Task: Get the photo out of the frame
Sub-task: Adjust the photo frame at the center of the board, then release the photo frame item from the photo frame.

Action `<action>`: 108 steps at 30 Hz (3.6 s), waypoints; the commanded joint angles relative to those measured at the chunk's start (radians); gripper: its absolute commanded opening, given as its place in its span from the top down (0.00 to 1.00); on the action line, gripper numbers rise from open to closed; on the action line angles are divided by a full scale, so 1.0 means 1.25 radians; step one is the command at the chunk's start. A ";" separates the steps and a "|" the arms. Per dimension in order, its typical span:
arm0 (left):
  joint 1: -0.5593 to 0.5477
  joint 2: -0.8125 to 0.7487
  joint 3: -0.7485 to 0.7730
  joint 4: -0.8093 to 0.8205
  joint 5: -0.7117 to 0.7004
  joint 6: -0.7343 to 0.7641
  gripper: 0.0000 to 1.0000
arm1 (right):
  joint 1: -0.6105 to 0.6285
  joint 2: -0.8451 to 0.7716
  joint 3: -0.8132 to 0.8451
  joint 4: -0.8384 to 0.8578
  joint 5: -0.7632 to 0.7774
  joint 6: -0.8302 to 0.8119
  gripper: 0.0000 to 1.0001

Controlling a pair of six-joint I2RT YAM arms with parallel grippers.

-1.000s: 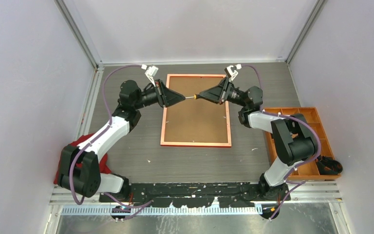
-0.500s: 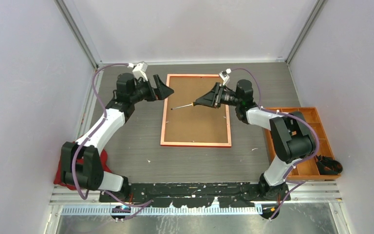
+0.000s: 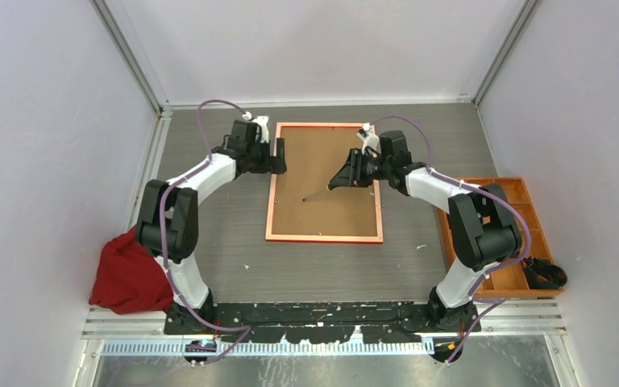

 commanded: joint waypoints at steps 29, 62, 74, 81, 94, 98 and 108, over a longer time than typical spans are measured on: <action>-0.037 0.118 0.094 -0.138 -0.073 0.013 0.53 | 0.017 -0.097 0.358 -0.433 0.169 -0.311 0.99; -0.027 0.039 -0.032 0.011 0.085 -0.162 0.70 | 0.059 0.206 0.683 -0.636 0.183 0.021 0.99; 0.017 0.012 -0.027 0.021 0.143 -0.170 0.55 | 0.076 0.185 0.702 -0.632 0.284 0.005 0.99; 0.033 0.026 0.019 0.001 0.191 -0.131 0.51 | 0.075 0.189 0.740 -0.616 0.254 -0.013 0.99; 0.035 0.034 0.012 -0.014 0.112 -0.048 0.50 | 0.100 0.210 0.693 -0.624 0.175 -0.048 0.99; 0.034 0.051 0.019 -0.014 0.096 -0.045 0.50 | 0.107 0.225 0.695 -0.631 0.139 -0.050 0.99; 0.010 0.063 0.029 -0.026 0.052 -0.022 0.50 | 0.109 0.269 0.697 -0.619 0.108 -0.005 0.99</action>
